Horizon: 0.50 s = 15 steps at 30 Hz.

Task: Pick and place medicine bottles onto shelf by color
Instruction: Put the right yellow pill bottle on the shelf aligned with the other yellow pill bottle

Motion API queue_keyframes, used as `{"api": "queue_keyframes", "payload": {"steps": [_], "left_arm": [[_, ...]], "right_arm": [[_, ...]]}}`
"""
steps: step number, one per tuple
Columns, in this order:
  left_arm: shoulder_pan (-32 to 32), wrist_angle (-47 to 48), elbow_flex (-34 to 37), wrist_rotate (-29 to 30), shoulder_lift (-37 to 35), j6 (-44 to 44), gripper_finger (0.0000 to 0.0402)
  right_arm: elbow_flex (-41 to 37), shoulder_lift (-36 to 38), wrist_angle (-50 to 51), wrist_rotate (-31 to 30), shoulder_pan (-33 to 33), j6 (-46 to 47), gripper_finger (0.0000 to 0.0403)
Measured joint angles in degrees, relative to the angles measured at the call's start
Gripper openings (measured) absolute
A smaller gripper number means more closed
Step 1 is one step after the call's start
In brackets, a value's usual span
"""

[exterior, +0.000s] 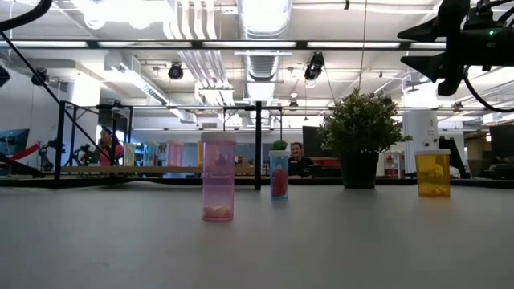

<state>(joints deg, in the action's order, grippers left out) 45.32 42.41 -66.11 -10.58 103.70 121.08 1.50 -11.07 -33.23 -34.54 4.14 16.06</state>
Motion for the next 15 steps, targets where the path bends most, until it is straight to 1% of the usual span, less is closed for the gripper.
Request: {"api": "queue_keyframes", "payload": {"steps": [6,11,15], "left_arm": [[-0.99,-0.39,-0.16,0.51,-0.06,-0.02,0.0092],[-2.16,-0.44,-1.2,1.24,-0.46,-0.62,0.0087],[-4.06,-0.36,-2.69,1.68,-0.89,-3.77,0.0086]], "right_arm": [[0.0,0.0,-0.01,0.0,0.01,0.02,0.026],[0.0,0.0,-0.01,0.0,0.0,0.0,0.026],[0.0,-0.01,0.0,0.0,0.01,0.01,0.026]]}}
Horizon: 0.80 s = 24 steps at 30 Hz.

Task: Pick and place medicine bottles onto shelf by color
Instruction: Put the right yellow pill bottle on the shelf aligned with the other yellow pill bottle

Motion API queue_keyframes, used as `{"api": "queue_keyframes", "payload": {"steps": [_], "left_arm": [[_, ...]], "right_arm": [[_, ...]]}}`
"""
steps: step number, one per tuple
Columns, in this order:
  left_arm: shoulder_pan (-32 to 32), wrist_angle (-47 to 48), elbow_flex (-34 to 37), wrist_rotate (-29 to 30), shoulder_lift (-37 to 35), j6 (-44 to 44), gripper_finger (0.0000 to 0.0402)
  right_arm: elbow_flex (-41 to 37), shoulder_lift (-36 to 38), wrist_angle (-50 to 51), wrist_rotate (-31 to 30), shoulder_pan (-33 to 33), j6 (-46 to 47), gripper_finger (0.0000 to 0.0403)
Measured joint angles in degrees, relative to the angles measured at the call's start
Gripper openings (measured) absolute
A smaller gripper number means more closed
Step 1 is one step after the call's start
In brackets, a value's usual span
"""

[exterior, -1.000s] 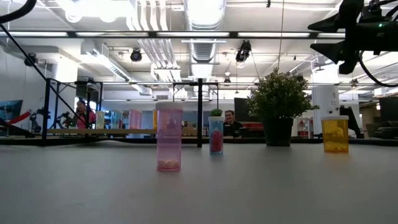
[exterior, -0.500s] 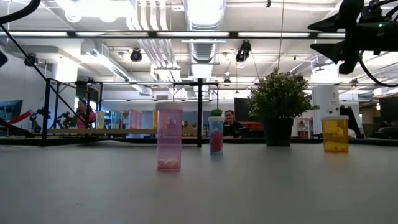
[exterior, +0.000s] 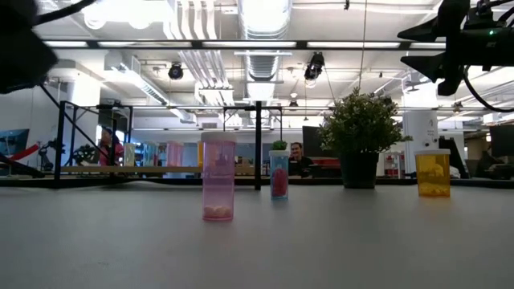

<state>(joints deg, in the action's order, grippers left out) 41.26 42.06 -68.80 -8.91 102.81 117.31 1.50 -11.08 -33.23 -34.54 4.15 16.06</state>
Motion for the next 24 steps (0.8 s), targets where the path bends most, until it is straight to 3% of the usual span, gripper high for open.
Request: {"api": "queue_keyframes", "payload": {"steps": [8,16,24], "left_arm": [[-8.43,4.84,-0.17,0.03,-2.58,-11.01,0.0085],[-22.93,10.46,-0.01,0.86,-3.91,-31.98,0.0084],[-35.95,11.12,1.87,6.48,-3.72,-50.32,0.0084]], "right_arm": [[0.0,0.0,-0.01,0.0,0.0,0.0,0.026],[0.0,0.01,-0.02,0.0,0.0,0.0,0.026],[0.0,0.0,-0.02,0.02,0.01,-0.01,0.026]]}}
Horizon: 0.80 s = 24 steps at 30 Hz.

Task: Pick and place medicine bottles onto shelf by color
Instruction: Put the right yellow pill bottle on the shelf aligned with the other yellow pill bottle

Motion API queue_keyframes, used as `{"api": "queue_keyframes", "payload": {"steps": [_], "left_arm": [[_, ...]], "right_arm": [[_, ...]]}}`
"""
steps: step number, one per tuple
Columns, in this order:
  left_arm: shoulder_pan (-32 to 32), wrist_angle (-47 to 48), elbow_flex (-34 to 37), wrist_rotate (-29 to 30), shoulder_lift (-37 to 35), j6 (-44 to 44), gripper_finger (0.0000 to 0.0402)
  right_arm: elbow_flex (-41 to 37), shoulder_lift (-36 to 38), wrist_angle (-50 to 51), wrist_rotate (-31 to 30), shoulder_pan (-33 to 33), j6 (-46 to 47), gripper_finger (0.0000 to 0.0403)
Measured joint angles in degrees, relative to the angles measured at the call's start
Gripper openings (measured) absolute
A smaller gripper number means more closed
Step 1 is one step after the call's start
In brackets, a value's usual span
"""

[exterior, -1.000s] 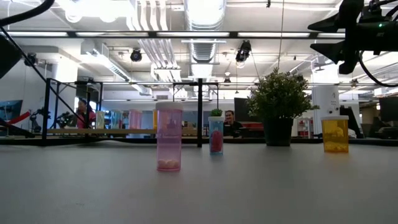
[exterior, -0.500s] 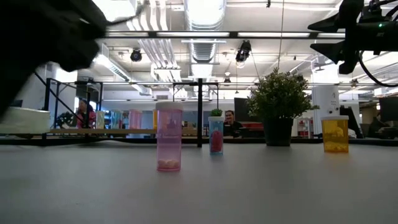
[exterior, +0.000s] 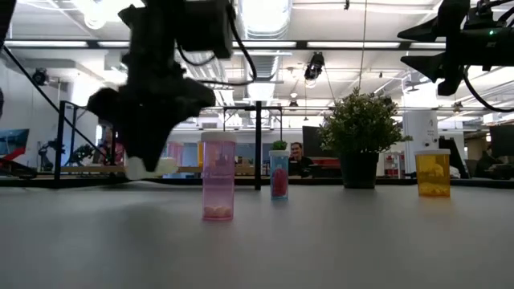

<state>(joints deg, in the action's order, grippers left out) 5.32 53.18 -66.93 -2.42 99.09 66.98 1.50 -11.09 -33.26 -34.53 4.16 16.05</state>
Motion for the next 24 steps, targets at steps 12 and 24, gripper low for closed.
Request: {"api": "queue_keyframes", "payload": {"steps": [12,24], "left_arm": [[-16.67,0.44,0.93,1.51,0.09,-29.63,0.0084],[-17.63,4.7,2.54,1.45,0.09,-52.63,0.0084]], "right_arm": [[0.0,0.0,0.01,-0.01,-0.01,0.0,0.026],[0.0,0.01,0.0,0.0,-0.02,0.01,0.026]]}}
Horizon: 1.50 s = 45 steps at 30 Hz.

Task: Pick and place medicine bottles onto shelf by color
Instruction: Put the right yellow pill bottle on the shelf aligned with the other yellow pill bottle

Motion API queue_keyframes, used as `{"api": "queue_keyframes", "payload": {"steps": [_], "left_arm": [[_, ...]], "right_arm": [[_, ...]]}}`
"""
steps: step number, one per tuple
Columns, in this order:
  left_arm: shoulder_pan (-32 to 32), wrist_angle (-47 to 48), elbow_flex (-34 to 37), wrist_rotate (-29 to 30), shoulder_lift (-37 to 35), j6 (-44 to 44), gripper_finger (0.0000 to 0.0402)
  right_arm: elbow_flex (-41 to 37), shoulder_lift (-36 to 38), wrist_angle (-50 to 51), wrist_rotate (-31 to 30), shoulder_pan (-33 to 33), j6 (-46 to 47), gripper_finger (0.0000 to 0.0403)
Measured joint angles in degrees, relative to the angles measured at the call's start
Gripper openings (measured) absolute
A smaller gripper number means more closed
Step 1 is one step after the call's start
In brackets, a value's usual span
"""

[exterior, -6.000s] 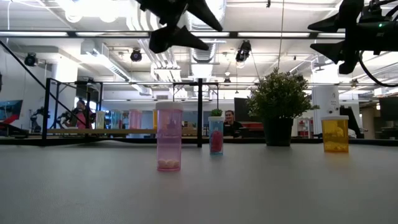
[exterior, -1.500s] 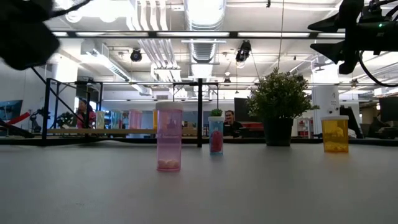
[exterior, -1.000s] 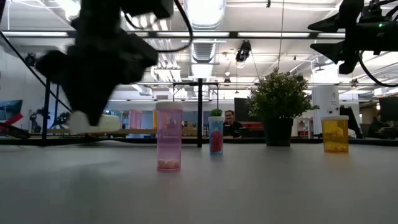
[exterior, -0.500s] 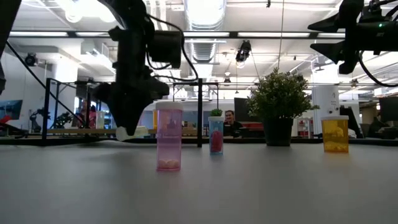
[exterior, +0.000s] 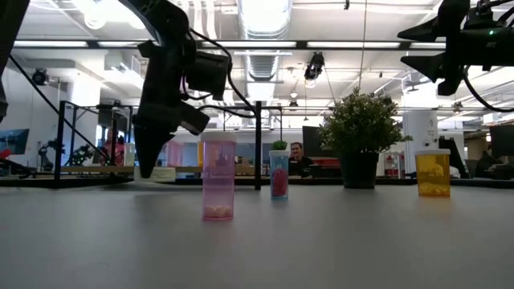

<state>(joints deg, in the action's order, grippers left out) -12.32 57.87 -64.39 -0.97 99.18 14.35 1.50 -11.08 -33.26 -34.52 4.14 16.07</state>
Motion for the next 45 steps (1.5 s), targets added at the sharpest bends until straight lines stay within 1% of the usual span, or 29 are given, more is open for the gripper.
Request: {"api": "queue_keyframes", "payload": {"steps": [6,10,13,14,16,18,26,29,33,38,42,45], "left_arm": [[-0.11,-0.93,0.66,1.4,0.0,-0.78,0.0084],[-0.22,-3.37,1.03,1.4,0.0,-1.52,0.0084],[-0.22,-4.38,0.97,0.41,0.0,-1.29,0.0084],[-0.22,-5.21,1.0,-0.57,0.0,0.01,0.0084],[-0.22,-6.61,0.97,-3.1,0.0,5.79,0.0084],[-0.21,-6.78,0.68,-4.32,0.0,13.4,0.0084],[-0.18,-7.39,1.84,-4.47,0.02,45.52,0.0084],[-0.07,-7.91,2.57,-5.08,0.04,54.18,0.0084],[-0.07,-8.01,2.7,-6.34,0.04,58.65,0.0084],[-0.05,-7.98,2.7,-6.91,0.03,61.77,0.0084],[-0.04,-7.98,2.7,-6.88,0.02,61.83,0.0085],[-0.02,-7.96,2.7,-6.27,0.04,61.47,0.0096]], "right_arm": [[0.0,0.0,0.0,-0.02,0.0,-0.01,0.026],[0.0,0.01,0.0,-0.02,0.0,0.01,0.026],[0.0,-0.01,0.0,-0.02,0.0,-0.01,0.026],[0.0,0.01,0.02,-0.02,0.0,0.01,0.026],[0.0,0.0,0.0,-0.02,0.0,0.0,0.026],[0.0,0.01,0.0,0.0,0.0,-0.01,0.026],[0.0,0.01,0.0,-0.02,0.0,-0.01,0.026],[0.0,0.0,0.01,-0.02,0.01,-0.01,0.026],[0.0,0.01,0.0,-0.01,0.0,-0.01,0.026],[0.0,-0.01,0.0,0.0,0.0,-0.01,0.026],[0.0,0.0,0.02,-0.02,0.0,-0.01,0.026],[0.0,0.01,0.02,-0.02,0.0,-0.01,0.026]]}}
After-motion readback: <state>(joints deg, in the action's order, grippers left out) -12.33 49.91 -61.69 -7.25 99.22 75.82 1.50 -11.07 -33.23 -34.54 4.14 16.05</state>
